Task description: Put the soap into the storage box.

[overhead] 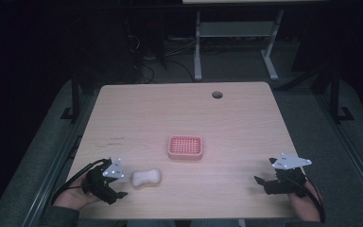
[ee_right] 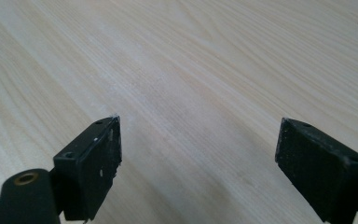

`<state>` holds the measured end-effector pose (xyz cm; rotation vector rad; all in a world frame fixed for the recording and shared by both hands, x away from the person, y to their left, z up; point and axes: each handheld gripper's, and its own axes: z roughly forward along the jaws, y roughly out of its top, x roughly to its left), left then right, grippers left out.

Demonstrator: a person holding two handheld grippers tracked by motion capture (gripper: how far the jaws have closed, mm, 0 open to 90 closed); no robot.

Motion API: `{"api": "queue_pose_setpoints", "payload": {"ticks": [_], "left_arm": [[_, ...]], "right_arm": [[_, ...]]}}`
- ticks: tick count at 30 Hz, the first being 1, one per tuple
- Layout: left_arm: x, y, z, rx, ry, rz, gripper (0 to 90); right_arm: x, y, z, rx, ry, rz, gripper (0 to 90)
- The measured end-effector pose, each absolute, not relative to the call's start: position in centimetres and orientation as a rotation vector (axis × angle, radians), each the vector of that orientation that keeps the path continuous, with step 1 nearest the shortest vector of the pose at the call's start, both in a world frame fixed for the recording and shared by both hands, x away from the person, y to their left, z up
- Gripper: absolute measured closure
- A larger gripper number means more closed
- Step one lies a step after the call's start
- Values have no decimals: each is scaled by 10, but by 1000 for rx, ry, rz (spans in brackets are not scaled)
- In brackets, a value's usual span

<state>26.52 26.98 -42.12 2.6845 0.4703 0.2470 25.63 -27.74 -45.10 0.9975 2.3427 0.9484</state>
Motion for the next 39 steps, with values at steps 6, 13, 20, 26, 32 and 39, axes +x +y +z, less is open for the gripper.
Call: {"api": "queue_pose_setpoints", "payload": {"ticks": [6,13,20,26,32,39], "left_arm": [[265,268,-418,2682,464,256,231],[263,263,-419,2711,444,249,231],[264,248,-415,2723,399,252,233],[271,237,-414,2737,359,248,234],[277,224,-413,2763,315,240,241],[285,211,-414,2786,287,224,253]], "right_arm": [[258,-281,-450,1004,2327,967,138],[258,-277,-449,999,2320,966,138],[260,-271,-448,968,2333,987,138],[260,-268,-449,949,2335,988,138],[258,-273,-448,969,2316,995,138],[257,-275,-447,968,2296,1006,137]]}}
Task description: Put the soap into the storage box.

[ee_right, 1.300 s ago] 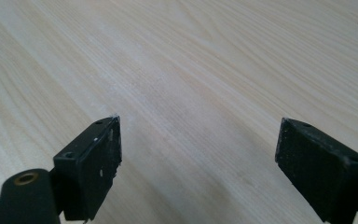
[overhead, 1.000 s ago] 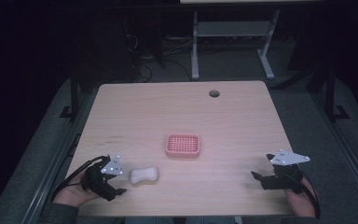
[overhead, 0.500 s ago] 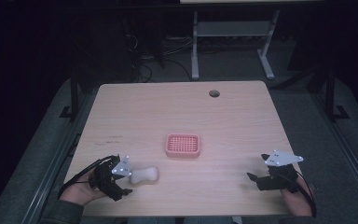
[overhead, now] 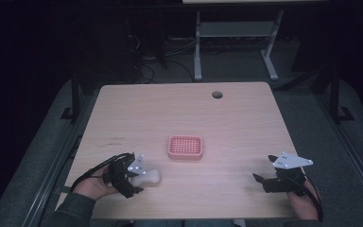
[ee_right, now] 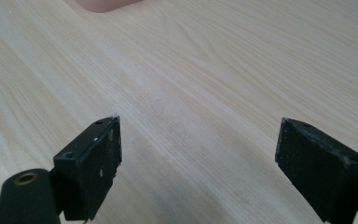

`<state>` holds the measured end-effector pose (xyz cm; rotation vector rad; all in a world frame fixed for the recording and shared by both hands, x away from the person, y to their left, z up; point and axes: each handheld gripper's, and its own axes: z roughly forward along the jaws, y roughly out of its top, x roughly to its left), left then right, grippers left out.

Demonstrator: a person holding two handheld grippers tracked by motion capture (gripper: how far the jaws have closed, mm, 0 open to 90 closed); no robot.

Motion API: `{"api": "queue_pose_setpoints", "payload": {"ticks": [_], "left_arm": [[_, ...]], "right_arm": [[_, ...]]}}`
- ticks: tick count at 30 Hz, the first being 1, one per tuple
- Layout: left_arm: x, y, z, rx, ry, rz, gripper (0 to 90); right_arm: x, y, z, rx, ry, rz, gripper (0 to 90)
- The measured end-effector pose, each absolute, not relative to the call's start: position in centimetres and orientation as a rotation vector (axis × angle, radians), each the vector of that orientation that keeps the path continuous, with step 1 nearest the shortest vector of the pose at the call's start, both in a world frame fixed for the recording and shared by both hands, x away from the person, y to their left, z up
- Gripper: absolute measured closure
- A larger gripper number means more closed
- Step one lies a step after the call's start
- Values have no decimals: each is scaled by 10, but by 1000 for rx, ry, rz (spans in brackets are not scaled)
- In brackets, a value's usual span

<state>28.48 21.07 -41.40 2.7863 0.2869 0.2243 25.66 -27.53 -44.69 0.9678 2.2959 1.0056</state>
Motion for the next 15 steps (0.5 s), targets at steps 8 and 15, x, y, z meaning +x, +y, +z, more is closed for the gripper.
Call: {"api": "queue_pose_setpoints", "payload": {"ticks": [8,15], "left_arm": [[294,206,-416,2809,278,194,290],[303,201,-421,2831,293,131,316]], "right_arm": [[257,-275,-447,960,2298,1006,138],[256,-274,-447,963,2298,1008,137]]}}
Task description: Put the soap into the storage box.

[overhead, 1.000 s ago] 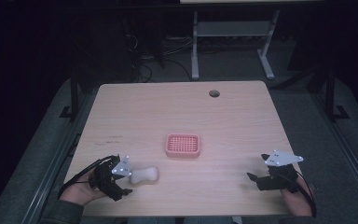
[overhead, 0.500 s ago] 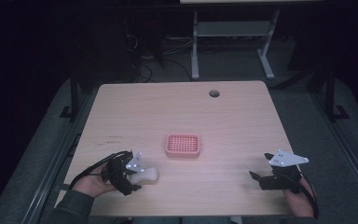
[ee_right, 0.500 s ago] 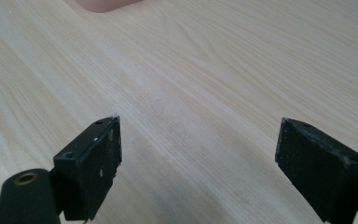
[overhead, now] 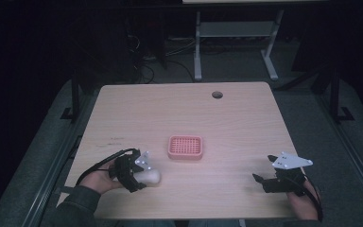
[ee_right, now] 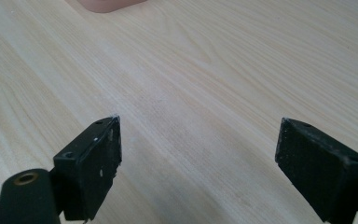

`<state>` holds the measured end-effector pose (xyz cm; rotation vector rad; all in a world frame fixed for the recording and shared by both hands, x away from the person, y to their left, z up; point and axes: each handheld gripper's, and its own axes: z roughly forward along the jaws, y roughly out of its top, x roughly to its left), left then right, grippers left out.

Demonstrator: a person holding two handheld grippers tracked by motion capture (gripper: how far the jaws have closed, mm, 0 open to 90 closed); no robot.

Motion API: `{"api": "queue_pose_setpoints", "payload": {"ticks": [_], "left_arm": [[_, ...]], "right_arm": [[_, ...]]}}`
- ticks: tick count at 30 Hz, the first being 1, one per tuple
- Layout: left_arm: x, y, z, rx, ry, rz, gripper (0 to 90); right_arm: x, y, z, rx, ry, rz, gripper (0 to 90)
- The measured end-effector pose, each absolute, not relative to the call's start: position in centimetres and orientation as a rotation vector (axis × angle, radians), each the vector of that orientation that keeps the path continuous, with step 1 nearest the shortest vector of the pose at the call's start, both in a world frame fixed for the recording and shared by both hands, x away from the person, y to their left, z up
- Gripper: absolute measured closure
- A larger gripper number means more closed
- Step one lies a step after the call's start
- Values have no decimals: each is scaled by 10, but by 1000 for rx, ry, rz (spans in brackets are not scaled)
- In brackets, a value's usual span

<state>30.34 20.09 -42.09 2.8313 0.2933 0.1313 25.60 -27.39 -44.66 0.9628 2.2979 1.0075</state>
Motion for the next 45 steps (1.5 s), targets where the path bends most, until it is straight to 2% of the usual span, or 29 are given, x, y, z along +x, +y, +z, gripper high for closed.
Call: {"api": "queue_pose_setpoints", "payload": {"ticks": [7,12,20,33,45], "left_arm": [[308,197,-422,2835,283,105,345],[313,192,-427,2854,266,65,395],[316,191,-428,2866,248,68,469],[320,188,-436,2890,244,32,450],[321,188,-435,2878,270,1,489]], "right_arm": [[256,-272,-447,954,2302,1005,138],[255,-273,-446,950,2295,1003,138],[255,-273,-446,954,2287,1007,138],[255,-273,-445,951,2285,1004,138],[254,-273,-444,955,2278,1016,137]]}}
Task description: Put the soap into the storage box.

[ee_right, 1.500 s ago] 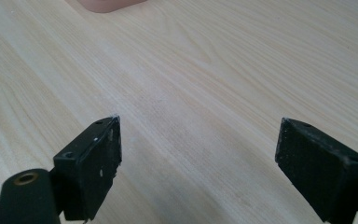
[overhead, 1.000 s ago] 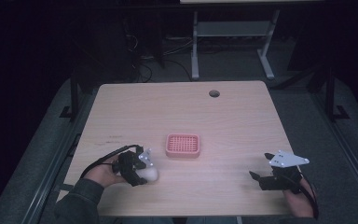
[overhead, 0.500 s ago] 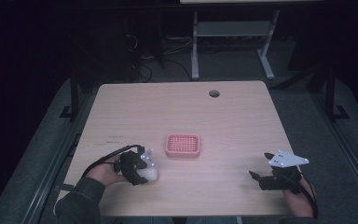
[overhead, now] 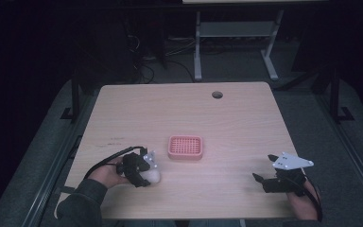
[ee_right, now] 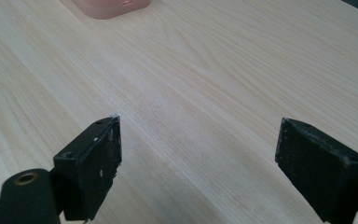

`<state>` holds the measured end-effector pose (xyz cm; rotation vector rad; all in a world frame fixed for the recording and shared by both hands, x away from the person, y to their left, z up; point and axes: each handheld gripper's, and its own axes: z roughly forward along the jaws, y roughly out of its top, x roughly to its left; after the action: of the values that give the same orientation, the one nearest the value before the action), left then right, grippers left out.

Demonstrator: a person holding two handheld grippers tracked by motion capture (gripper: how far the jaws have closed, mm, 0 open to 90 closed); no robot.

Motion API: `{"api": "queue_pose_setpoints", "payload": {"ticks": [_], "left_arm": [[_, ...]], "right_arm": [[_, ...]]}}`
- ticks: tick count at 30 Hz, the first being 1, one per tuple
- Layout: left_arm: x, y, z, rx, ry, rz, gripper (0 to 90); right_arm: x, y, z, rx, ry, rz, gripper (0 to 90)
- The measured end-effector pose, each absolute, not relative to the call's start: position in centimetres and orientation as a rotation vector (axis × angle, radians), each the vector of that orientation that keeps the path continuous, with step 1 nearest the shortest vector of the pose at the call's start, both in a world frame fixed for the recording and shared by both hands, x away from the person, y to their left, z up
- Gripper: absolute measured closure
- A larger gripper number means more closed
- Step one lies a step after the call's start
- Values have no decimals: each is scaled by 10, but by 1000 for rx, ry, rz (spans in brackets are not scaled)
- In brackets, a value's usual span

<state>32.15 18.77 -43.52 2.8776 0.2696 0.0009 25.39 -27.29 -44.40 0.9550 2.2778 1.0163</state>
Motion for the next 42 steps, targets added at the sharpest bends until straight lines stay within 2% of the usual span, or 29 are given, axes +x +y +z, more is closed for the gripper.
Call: {"api": "queue_pose_setpoints", "payload": {"ticks": [21,42], "left_arm": [[324,191,-416,2804,294,15,493],[341,177,-404,2816,279,27,492]], "right_arm": [[253,-272,-442,945,2262,1035,138],[253,-273,-443,950,2269,1030,137]]}}
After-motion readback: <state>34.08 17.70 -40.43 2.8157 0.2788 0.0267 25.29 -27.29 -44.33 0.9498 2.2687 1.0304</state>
